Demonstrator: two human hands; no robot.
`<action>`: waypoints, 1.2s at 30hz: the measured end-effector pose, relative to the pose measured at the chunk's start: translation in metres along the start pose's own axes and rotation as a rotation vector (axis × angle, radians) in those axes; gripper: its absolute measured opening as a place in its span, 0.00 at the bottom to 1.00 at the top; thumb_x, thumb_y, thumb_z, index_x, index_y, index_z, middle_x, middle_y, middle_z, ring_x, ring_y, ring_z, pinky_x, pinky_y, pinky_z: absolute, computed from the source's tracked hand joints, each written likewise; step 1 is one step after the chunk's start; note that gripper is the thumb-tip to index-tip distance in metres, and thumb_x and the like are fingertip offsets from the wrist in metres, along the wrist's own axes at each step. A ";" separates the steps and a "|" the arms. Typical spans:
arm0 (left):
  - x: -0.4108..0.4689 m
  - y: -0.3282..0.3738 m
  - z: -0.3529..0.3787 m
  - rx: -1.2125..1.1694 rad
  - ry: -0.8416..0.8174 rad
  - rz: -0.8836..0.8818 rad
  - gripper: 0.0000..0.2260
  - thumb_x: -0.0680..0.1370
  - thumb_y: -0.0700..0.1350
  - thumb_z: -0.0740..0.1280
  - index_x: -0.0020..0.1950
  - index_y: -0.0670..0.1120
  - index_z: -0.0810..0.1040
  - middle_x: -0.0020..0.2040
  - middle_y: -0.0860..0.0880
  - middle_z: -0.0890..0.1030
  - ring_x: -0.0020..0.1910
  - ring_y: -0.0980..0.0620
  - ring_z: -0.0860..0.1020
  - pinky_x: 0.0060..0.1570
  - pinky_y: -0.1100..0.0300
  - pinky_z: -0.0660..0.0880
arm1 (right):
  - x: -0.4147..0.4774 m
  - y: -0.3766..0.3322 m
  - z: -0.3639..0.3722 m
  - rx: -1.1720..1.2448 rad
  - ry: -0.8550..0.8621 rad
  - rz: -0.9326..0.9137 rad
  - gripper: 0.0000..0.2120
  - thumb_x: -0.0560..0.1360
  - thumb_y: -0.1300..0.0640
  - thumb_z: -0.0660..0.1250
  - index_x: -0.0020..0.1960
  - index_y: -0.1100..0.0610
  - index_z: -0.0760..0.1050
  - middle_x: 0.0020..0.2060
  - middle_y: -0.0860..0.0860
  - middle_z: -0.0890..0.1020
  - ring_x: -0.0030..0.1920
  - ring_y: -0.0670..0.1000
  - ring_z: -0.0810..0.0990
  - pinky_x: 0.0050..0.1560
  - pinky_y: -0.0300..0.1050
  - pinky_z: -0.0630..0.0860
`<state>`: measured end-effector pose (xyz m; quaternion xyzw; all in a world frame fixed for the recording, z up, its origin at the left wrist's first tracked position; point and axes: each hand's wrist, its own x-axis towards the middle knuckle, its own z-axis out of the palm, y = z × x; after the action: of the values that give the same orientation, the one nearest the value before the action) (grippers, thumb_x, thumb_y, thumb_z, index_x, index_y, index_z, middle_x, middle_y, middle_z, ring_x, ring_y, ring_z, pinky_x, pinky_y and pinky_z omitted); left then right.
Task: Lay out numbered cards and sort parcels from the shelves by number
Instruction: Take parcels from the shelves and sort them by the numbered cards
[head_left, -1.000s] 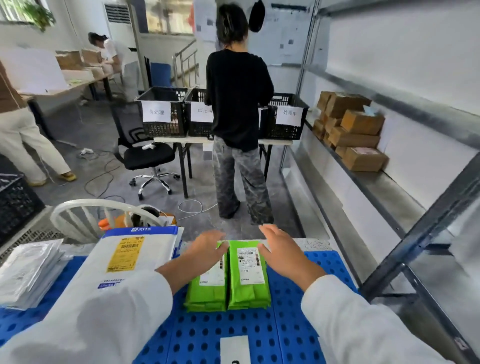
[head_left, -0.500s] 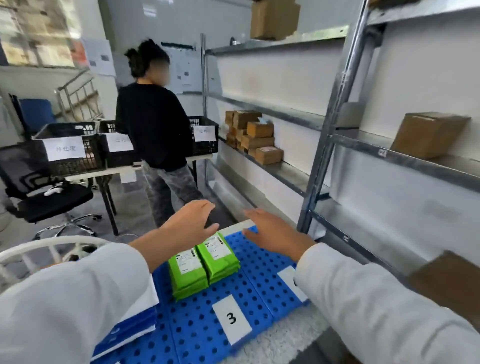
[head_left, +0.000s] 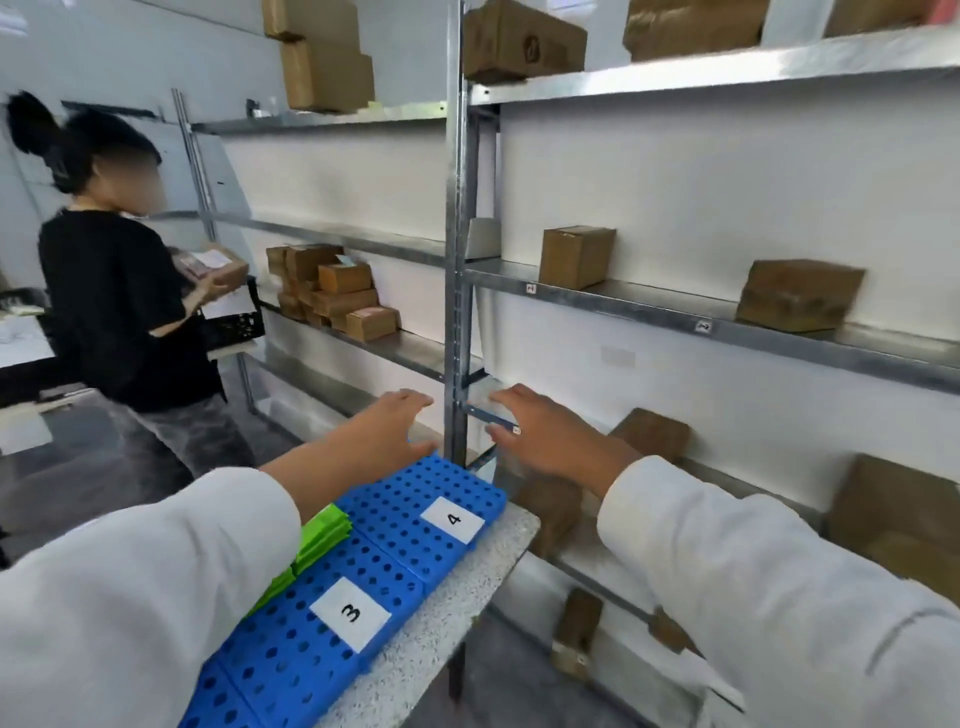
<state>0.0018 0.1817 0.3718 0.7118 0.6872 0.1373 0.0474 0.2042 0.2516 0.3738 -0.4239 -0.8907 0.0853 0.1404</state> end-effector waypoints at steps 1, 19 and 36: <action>0.002 0.012 0.000 -0.004 0.016 0.023 0.28 0.79 0.54 0.64 0.76 0.47 0.61 0.75 0.48 0.63 0.74 0.50 0.61 0.72 0.57 0.58 | -0.013 0.007 -0.008 -0.003 0.013 0.015 0.22 0.80 0.47 0.58 0.72 0.54 0.65 0.68 0.51 0.69 0.66 0.53 0.71 0.64 0.49 0.70; -0.121 0.372 0.096 -0.134 -0.164 0.558 0.26 0.78 0.56 0.64 0.74 0.50 0.64 0.73 0.50 0.67 0.70 0.49 0.68 0.68 0.55 0.65 | -0.445 0.126 -0.110 -0.105 0.135 0.618 0.18 0.80 0.53 0.60 0.67 0.60 0.70 0.63 0.54 0.74 0.63 0.56 0.73 0.61 0.46 0.69; -0.219 0.617 0.183 -0.119 -0.347 0.986 0.28 0.79 0.56 0.62 0.76 0.49 0.60 0.76 0.48 0.61 0.74 0.50 0.61 0.69 0.55 0.62 | -0.729 0.165 -0.132 -0.072 0.292 1.099 0.26 0.80 0.47 0.60 0.74 0.56 0.62 0.71 0.52 0.67 0.68 0.53 0.69 0.67 0.49 0.67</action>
<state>0.6411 -0.0442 0.3256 0.9590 0.2437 0.0624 0.1307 0.8061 -0.2090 0.3245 -0.8370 -0.5128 0.0561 0.1826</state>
